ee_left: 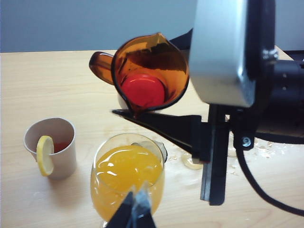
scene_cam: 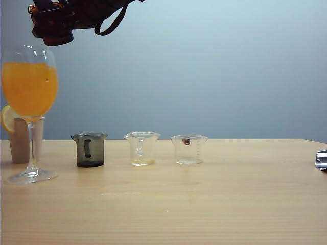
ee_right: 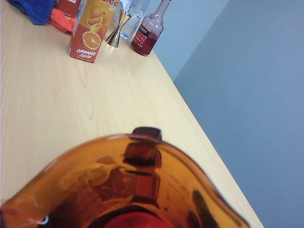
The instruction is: Pick up the fourth measuring cup from the left, pour the grenadine inside into the goblet, and finally put the measuring cup back in its original place.
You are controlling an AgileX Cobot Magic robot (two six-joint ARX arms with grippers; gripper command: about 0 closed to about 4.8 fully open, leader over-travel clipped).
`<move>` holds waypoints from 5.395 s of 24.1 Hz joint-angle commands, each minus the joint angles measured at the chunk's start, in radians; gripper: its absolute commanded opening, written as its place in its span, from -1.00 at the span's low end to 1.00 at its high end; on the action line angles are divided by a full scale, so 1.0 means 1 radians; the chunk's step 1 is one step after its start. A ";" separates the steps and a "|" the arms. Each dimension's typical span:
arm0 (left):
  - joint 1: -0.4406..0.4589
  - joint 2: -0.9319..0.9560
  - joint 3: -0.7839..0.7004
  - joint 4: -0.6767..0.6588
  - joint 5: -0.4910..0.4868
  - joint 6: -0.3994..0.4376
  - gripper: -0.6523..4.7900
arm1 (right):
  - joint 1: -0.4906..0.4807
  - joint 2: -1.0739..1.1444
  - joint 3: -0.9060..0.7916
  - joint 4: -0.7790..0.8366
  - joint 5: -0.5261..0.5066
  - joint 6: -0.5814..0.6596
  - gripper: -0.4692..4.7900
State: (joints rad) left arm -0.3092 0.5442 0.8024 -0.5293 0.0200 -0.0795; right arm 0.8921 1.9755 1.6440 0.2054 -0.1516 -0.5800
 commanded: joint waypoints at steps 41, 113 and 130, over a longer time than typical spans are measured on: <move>0.000 -0.001 0.000 -0.023 -0.019 0.000 -0.78 | 0.026 -0.005 0.004 0.031 0.004 -0.446 -0.75; 0.000 0.003 0.001 -0.042 -0.001 0.001 -0.78 | 0.027 0.026 0.004 0.114 0.057 -0.735 -0.79; 0.000 0.003 0.001 -0.042 -0.001 0.001 -0.78 | 0.026 0.026 0.004 0.114 0.056 -0.816 -0.79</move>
State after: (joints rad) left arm -0.3092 0.5499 0.8024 -0.5808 0.0166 -0.0795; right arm 0.9161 2.0087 1.6394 0.2882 -0.0971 -1.3830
